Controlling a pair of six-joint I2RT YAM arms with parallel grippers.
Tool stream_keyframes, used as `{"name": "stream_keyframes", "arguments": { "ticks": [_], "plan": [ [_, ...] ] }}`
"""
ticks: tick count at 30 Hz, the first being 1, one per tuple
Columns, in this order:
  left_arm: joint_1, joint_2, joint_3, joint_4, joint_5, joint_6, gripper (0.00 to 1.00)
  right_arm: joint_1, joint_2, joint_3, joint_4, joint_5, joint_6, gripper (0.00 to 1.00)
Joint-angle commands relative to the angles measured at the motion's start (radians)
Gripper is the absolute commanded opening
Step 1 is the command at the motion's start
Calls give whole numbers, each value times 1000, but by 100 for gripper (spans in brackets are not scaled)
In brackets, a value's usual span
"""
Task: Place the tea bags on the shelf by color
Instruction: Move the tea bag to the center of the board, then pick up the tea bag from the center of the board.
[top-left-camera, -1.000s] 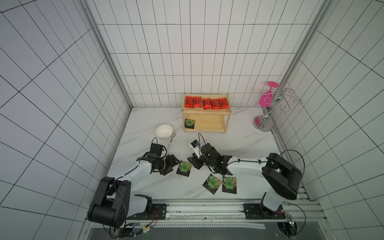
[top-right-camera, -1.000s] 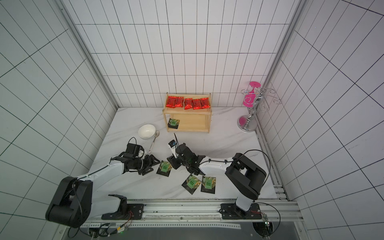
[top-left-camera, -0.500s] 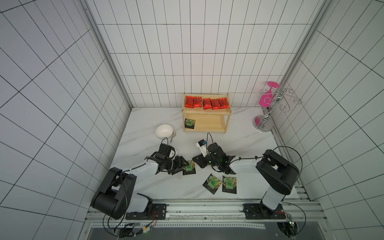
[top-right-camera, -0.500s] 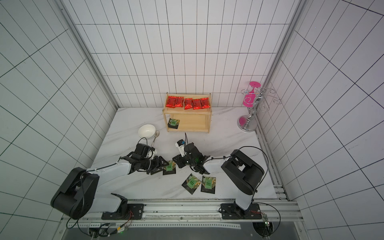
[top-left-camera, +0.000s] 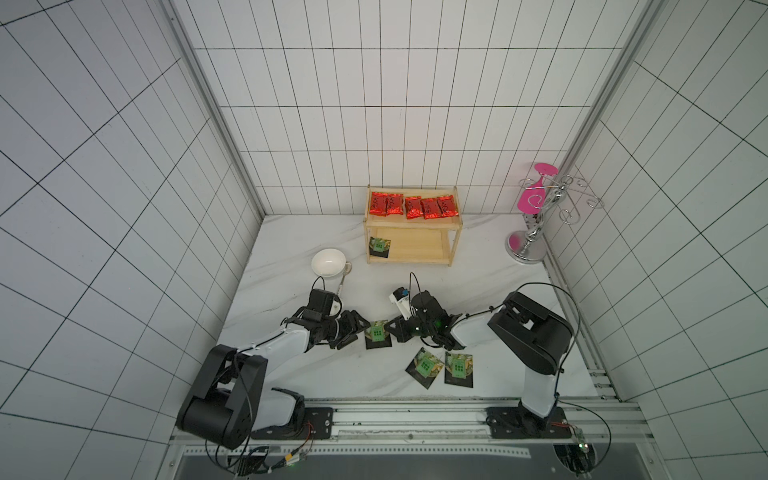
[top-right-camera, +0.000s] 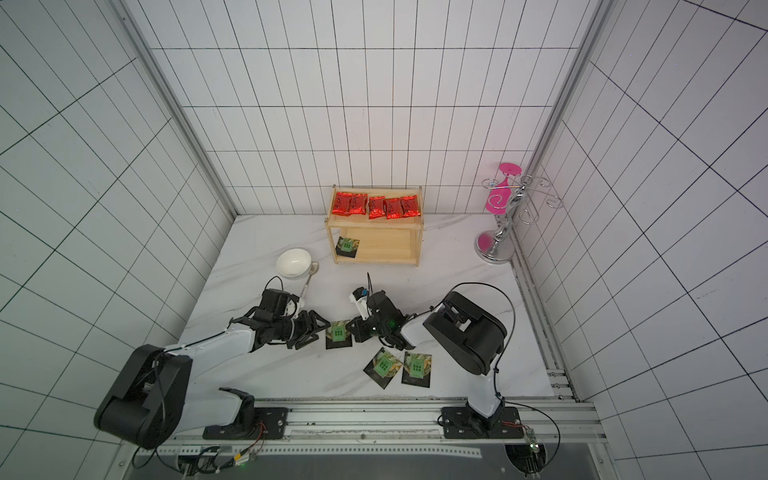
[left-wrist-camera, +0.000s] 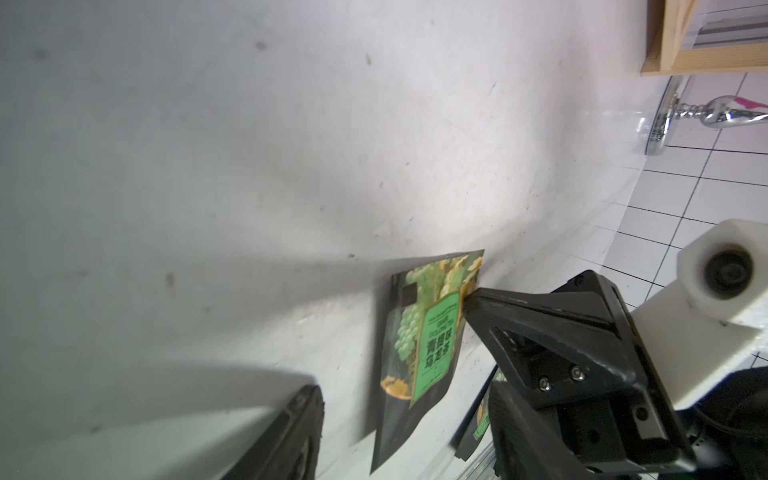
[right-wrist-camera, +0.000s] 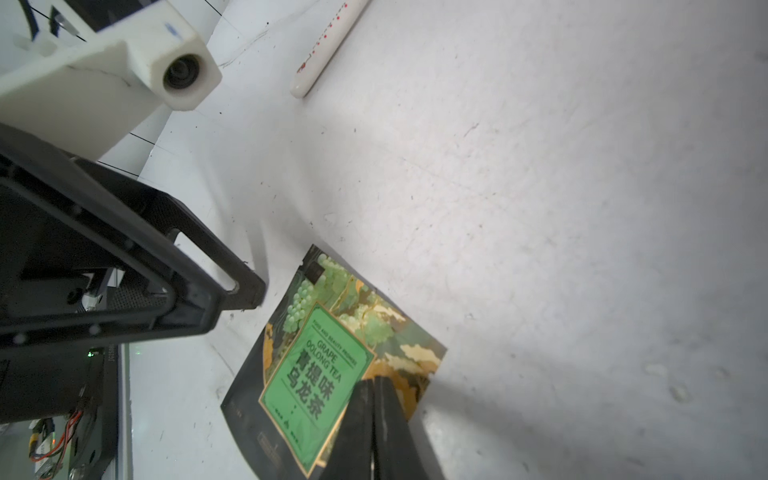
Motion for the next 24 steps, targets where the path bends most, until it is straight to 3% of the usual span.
{"name": "stream_keyframes", "arguments": {
  "ticks": [1, 7, 11, 16, 24],
  "plan": [
    [-13, 110, -54, 1, -67, -17, 68, -18, 35, -21, 4, -4, 6, 8],
    [-39, 264, -61, 151, -37, -56, 66, -23, 41, -48, 5, 2, 25, 7],
    [-52, 315, -57, 204, -17, -73, 58, -24, 47, -59, 11, 5, 36, 7],
    [-55, 260, -50, 168, -36, -63, 32, -30, 48, -59, 14, 6, 44, 7],
    [-55, 184, -30, 145, -32, -63, 11, -58, -63, -40, -42, 11, 81, 10]
  ]
}}
